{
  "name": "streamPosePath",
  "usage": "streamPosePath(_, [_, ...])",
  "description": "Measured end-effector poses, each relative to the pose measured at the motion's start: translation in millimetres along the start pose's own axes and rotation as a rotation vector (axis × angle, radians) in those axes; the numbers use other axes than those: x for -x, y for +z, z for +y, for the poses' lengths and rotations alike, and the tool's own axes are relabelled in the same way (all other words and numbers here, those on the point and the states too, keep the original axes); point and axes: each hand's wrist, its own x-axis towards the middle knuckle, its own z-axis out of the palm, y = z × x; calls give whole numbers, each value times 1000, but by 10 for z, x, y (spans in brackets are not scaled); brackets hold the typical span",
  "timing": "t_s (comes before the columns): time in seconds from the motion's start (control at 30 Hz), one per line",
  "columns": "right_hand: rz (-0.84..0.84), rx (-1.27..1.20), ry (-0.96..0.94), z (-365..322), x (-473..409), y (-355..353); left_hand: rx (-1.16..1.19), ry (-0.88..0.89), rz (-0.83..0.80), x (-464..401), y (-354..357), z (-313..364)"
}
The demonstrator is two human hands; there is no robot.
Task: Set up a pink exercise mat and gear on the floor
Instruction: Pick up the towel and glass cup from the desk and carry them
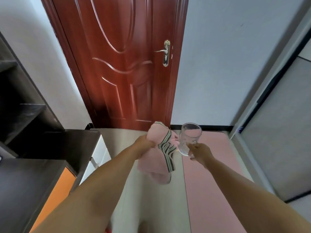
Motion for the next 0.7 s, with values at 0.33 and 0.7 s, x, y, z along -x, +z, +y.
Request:
streamPosePath(0.33, [95,-92,52,-336,-1012,-144,-40,9,-108,-1276,36,598])
streamPosePath(0.7, [21,-90,144,-118,-2049,-419,-92,-41,-88,-2390,524,725])
